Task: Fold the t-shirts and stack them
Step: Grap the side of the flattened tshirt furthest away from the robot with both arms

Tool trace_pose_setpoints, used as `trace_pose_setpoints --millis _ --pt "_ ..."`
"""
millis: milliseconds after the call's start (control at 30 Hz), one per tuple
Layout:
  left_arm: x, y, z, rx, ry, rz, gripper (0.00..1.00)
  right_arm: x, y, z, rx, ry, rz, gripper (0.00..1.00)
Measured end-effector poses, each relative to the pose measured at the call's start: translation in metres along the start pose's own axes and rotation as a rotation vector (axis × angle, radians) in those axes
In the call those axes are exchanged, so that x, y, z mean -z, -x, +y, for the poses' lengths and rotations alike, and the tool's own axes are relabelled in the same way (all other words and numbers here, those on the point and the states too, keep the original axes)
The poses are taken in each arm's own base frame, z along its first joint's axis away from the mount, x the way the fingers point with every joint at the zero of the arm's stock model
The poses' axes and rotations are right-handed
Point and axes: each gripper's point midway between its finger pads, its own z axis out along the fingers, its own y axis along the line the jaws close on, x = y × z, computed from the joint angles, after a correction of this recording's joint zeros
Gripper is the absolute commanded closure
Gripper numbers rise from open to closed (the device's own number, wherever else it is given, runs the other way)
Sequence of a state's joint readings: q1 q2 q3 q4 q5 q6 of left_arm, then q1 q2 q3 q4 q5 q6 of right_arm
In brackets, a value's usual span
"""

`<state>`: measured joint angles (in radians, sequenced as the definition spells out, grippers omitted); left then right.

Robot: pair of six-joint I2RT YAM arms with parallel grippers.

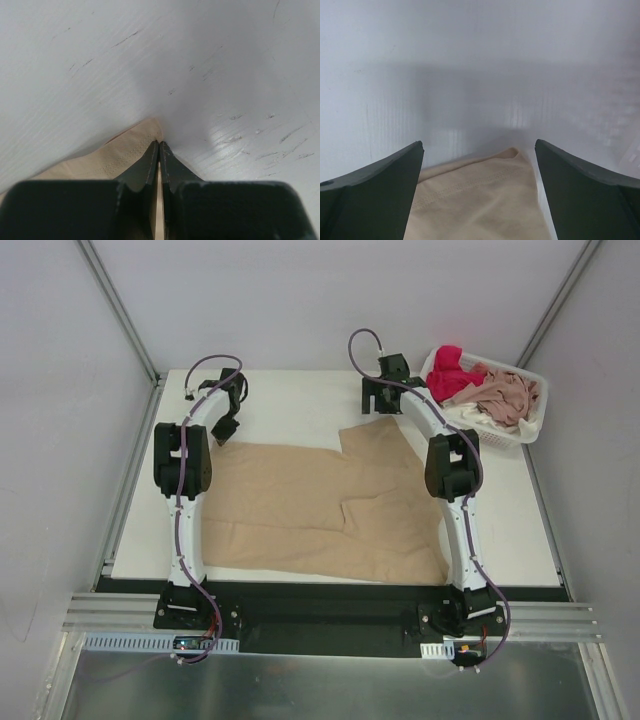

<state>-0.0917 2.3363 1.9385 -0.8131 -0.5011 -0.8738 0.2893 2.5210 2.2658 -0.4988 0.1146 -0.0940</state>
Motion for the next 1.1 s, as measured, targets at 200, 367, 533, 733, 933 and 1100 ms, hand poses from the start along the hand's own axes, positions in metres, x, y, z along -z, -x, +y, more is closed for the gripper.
trace_pose_setpoints --millis 200,367,533,733,933,1100 --pt "0.000 0.000 0.000 0.003 -0.004 -0.004 1.00 0.001 -0.012 -0.001 -0.006 -0.003 0.044 0.10" --pt "0.000 0.000 0.000 0.005 -0.008 -0.006 1.00 0.002 -0.026 -0.007 -0.020 -0.007 0.098 0.23" --pt "0.000 0.000 0.000 0.006 -0.009 -0.007 1.00 0.002 -0.029 -0.011 -0.033 -0.011 0.113 0.49" --pt "0.000 0.000 0.000 0.008 -0.011 -0.010 1.00 0.003 -0.031 -0.016 -0.039 -0.018 0.126 0.79" --pt "0.001 -0.001 -0.002 0.000 -0.020 -0.014 1.00 0.003 -0.031 -0.014 -0.009 -0.003 0.125 0.99" --pt "0.006 -0.006 -0.001 -0.006 -0.031 -0.020 1.00 0.018 -0.037 -0.011 0.038 0.028 0.119 0.99"
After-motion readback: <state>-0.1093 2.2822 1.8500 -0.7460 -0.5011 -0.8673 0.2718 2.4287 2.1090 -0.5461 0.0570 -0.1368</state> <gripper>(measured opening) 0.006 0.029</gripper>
